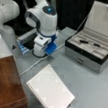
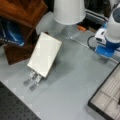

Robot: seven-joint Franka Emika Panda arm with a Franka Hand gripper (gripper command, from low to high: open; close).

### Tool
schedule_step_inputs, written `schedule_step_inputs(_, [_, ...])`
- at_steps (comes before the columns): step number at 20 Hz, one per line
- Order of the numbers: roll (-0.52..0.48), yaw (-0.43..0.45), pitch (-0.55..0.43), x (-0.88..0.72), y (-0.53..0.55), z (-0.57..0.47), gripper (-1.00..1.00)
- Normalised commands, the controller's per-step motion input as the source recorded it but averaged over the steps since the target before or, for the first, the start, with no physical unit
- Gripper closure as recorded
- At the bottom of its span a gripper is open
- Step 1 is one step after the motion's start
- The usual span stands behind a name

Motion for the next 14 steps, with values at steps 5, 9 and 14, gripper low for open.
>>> schedule_step_inputs(5, [0.001, 0.047, -0.582, -1.0, -0.3, -0.48, 1.0])
schedule_step_inputs(9, [0.063, 0.05, -0.561, -1.0, -0.42, -0.39, 1.0])
schedule_step_inputs(14, [0.125, 0.019, -0.535, -1.0, -0.46, -0.24, 1.0])
